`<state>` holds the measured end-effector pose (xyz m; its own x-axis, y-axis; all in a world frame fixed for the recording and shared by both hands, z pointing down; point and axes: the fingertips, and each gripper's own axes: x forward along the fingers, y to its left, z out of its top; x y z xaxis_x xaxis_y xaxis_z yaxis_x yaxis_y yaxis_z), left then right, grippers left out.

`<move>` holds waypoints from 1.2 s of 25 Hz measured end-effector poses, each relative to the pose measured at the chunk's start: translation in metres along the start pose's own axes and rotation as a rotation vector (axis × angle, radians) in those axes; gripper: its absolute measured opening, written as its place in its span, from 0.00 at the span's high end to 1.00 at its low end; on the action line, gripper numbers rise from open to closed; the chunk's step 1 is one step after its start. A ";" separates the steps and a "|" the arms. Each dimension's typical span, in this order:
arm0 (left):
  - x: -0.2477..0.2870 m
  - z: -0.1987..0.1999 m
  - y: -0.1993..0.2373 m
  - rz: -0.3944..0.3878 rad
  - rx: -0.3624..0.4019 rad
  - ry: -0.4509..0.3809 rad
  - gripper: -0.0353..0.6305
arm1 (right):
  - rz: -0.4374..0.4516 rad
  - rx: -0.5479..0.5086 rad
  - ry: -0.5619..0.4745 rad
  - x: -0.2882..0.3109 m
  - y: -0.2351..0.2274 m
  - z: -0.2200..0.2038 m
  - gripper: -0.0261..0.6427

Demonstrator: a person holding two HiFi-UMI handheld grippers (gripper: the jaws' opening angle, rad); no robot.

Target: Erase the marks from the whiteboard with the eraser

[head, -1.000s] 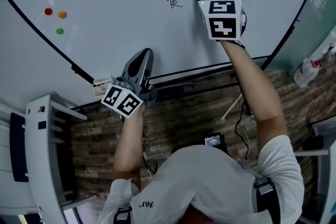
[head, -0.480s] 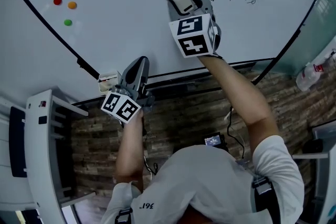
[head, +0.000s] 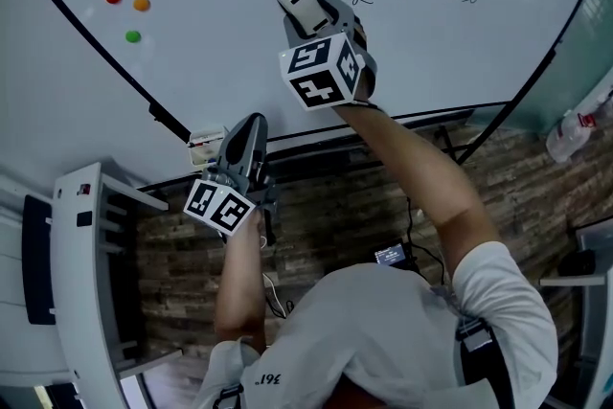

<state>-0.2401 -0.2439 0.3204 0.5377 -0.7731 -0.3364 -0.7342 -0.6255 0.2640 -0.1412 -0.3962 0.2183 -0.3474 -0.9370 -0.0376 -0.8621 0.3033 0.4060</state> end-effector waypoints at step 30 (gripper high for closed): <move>0.061 -0.032 -0.045 -0.102 -0.022 0.041 0.94 | -0.126 0.033 0.053 -0.017 -0.095 -0.029 0.59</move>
<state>-0.1608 -0.2664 0.3164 0.6261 -0.7084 -0.3259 -0.6657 -0.7032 0.2497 -0.0427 -0.4144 0.2070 -0.2167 -0.9755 -0.0380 -0.9097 0.1877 0.3705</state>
